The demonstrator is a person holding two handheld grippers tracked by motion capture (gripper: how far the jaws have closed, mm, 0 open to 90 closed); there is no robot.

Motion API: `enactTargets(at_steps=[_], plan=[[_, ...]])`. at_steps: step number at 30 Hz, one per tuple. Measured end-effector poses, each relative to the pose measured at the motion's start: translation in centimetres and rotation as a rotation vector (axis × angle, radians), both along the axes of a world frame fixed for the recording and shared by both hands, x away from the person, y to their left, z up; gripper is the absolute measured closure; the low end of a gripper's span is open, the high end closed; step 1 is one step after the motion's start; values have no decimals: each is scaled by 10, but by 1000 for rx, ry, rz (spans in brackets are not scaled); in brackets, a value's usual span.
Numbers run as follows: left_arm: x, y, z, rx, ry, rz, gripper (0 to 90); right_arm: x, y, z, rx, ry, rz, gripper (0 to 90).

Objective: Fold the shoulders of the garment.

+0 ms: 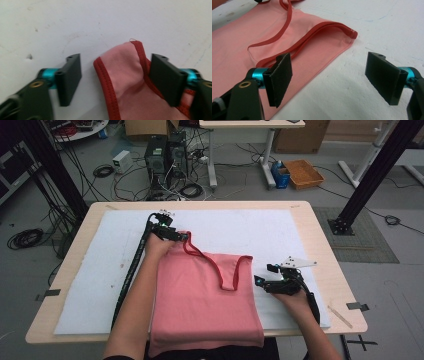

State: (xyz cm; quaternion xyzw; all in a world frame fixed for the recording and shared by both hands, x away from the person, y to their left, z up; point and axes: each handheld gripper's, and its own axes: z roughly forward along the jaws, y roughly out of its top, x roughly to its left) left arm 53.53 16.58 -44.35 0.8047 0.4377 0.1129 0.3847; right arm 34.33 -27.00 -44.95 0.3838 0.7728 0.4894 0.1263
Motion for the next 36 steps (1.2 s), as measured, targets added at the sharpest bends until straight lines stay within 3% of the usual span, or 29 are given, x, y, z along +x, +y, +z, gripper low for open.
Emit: enactTargets(at_steps=[1,4,9,13,16,19,30,36], plan=[[-1,0,0,10,-7,11,370,0,0,0,-2,-4,1,217],[-5,1,0,65,-57,8,579,0,0,0,-7,-4,-4,218],[-7,6,-2,19,-49,-21,812,0,0,0,-6,-2,-10,218],[-10,8,4,12,-61,-44,829,0,0,0,-5,-1,-9,218],[-16,11,10,-39,-94,-54,835,0,0,0,-2,0,-11,218],[-26,16,18,-63,-128,-58,836,0,0,0,-5,-3,-10,218],[-85,28,45,-196,-266,-113,834,-1,0,0,-3,-12,-11,219],[-120,25,43,-257,-306,-177,832,-1,0,0,-1,-8,-12,219]])
